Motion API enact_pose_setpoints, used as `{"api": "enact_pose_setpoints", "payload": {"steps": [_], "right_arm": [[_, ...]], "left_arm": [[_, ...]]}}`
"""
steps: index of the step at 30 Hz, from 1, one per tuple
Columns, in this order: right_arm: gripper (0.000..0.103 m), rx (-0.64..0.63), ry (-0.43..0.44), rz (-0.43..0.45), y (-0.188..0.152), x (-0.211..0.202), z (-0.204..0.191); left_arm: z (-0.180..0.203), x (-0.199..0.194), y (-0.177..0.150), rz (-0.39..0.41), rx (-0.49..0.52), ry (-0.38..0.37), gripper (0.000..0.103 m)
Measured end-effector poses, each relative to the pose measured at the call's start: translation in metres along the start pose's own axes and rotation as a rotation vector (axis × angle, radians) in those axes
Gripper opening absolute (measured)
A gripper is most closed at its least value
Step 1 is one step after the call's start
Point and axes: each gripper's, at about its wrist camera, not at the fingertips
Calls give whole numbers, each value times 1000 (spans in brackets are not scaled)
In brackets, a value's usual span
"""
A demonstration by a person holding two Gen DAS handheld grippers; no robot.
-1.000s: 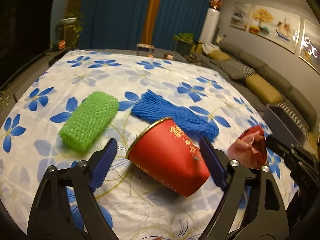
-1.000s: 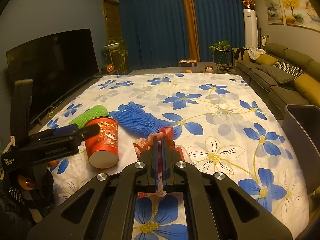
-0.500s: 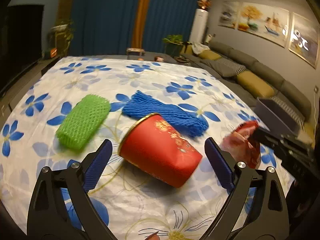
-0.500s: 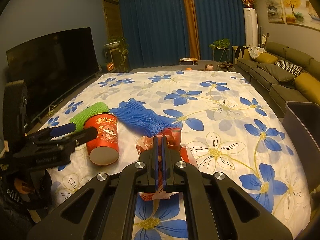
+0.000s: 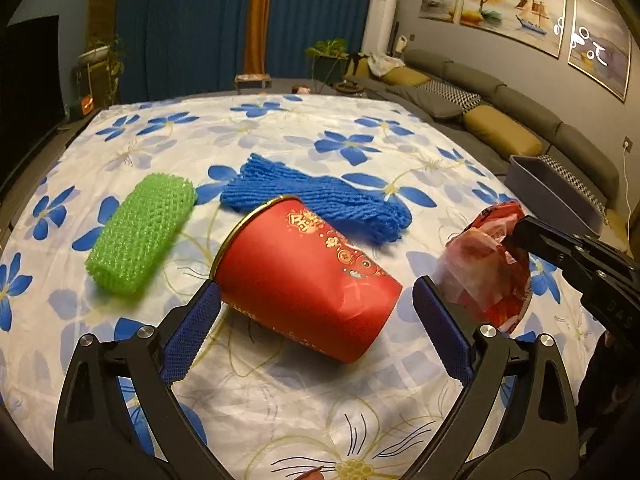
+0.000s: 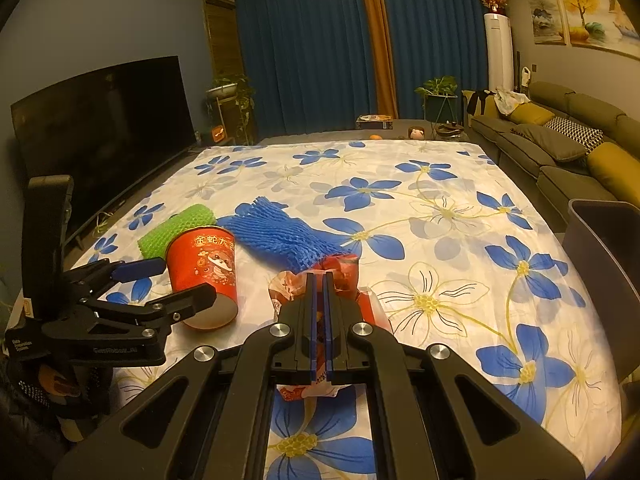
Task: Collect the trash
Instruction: 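Grasp the red printed paper cup with the left tool while the right holds the wrapper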
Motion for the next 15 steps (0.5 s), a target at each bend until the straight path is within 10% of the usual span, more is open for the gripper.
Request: {"api": "enact_pose_setpoints", "payload": {"steps": [5,10,15], "right_arm": [[4,0,-4,3,0,0,-1],[4,-1,-1,3,1,-2,-2],[4,0,-4,6,2,-2,-3]], "left_arm": [[-2,0,-1,-1,-9,13,91],[-1,1,-1,-4,-5,13,57],[-6,1,-2,-4,-29,1,53]]}}
Point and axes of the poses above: each gripper's, at about its wrist camera, not at the fingertips, and x roughly the way its jaws point, z to its right, y to its top, and after that the axes turned 5 degrees about x, right-handed
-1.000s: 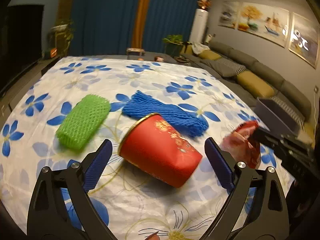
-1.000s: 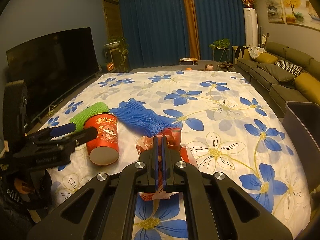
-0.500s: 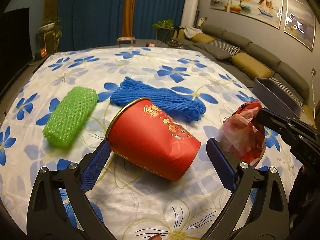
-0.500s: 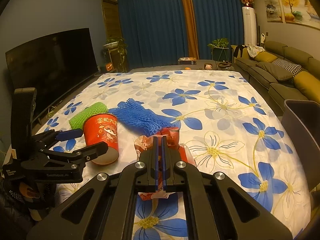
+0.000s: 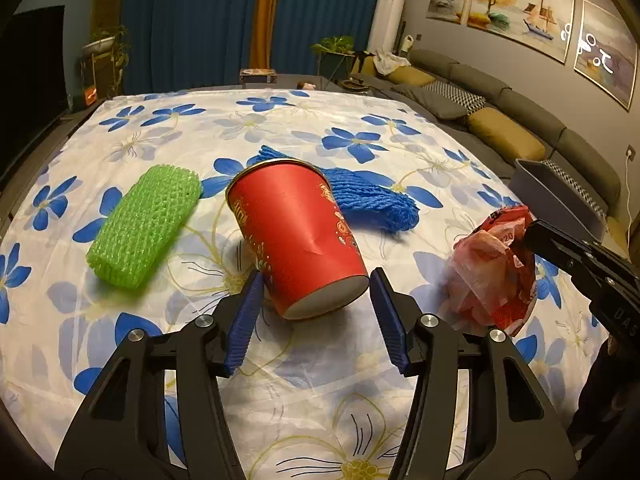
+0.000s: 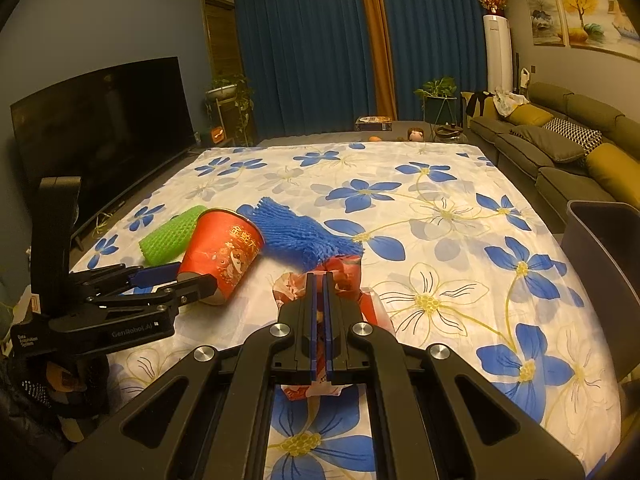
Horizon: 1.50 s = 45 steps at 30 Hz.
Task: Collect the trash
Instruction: 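Grasp the red printed paper cup with the left tool while the right holds the wrapper, then lift the red cup with the left tool while the right holds the wrapper, then carry the red cup and snack wrapper over the grey bin with both tools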
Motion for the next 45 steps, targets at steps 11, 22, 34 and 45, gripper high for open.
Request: {"api": "enact_pose_setpoints", "payload": {"steps": [11,22,34,45], "right_arm": [[4,0,0,7,1,-3,-2],[4,-4,1,33,5,-18,-2],[1,5,-18,82,12,-46,14],[21,43,21,28,6,-43,27]], "left_arm": [[5,-14,-5,47,3,7,51],[17,-42,-3,120,-15,-4,51],[50,-57,9,164,15,-31,51],[59,-66,9,182,18,-21,51]]}}
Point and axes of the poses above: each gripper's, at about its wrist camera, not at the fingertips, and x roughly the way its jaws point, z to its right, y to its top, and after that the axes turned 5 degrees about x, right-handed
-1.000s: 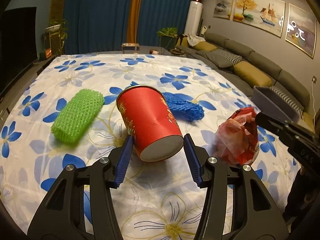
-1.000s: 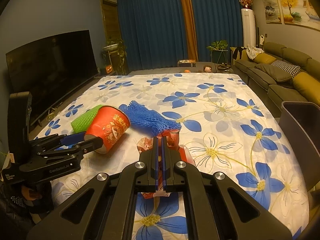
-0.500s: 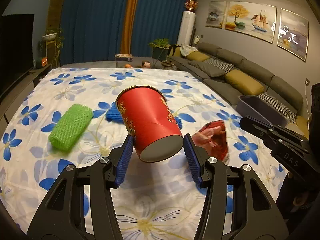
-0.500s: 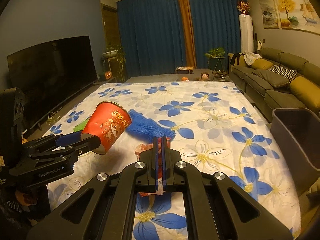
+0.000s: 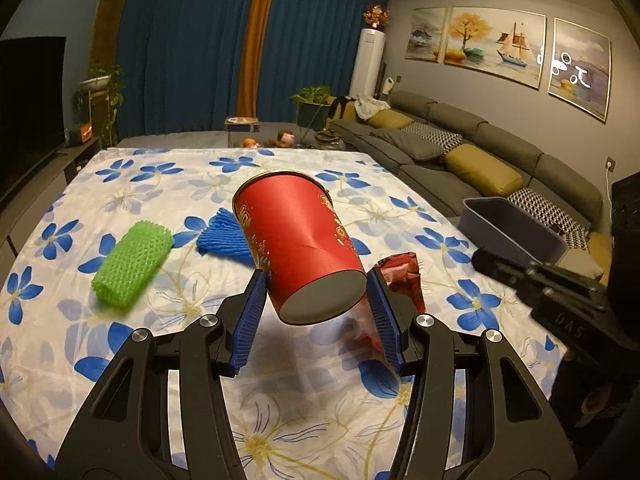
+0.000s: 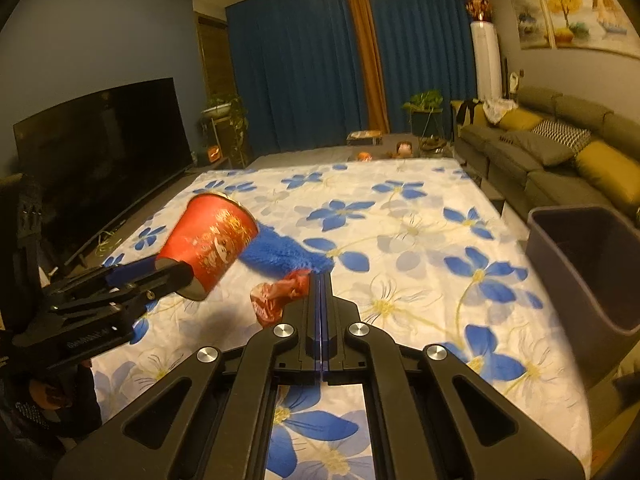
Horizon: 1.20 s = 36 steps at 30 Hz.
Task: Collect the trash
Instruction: 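Carry the red cup and snack wrapper over the grey bin with both tools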
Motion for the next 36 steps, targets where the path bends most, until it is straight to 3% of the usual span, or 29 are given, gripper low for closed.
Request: {"api": "enact_pose_setpoints", "payload": {"steps": [1,2,12,13,16,20,36], "right_arm": [[45,6,7,2,-2,0,0],[56,9,7,11,-3,0,-1],[58,-46,-4,-92,-14,45,-23],[57,-51,-9,-102,-16,49,-23],[38,-46,-20,-141,-19,61,-21],[19,-64,-32,-119,-20,57,-18],[16,-56,-76,15,-1,-5,18]], "left_arm": [[-1,-1,0,1,-2,3,51],[-4,-3,0,3,-4,8,51],[-22,-10,-2,14,-25,36,51],[-23,-10,-2,14,-26,38,51],[-23,-10,-2,13,-23,37,51],[-21,-9,0,14,-17,31,51],[35,6,17,28,56,-35,51]]}}
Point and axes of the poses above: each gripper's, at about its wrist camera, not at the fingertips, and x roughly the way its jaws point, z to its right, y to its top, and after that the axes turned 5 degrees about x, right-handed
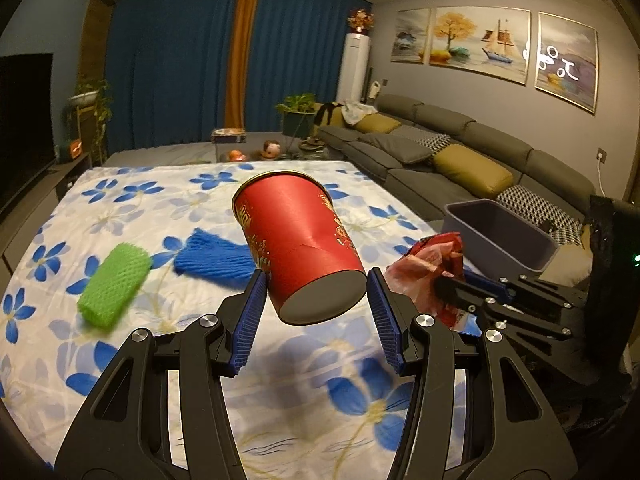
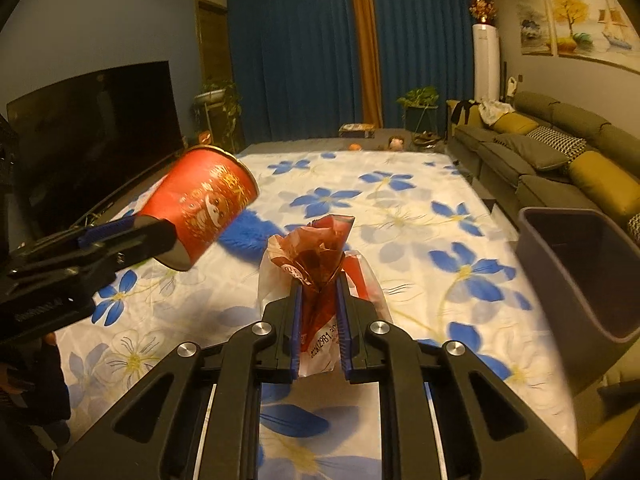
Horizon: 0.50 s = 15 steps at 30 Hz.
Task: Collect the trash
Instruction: 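Carry the red cup and snack wrapper over the grey bin with both tools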
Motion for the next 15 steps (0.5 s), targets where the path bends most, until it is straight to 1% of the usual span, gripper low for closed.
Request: {"api": "enact_pose_setpoints", "payload": {"steps": [8,15], "right_arm": [[16,14,-46,67,9,-32,35],[16,52,-136,131,21,-55,84]], "left_arm": [[40,14,12,7,52,-53,51],[82,30,29,25,99,-116,51]]}}
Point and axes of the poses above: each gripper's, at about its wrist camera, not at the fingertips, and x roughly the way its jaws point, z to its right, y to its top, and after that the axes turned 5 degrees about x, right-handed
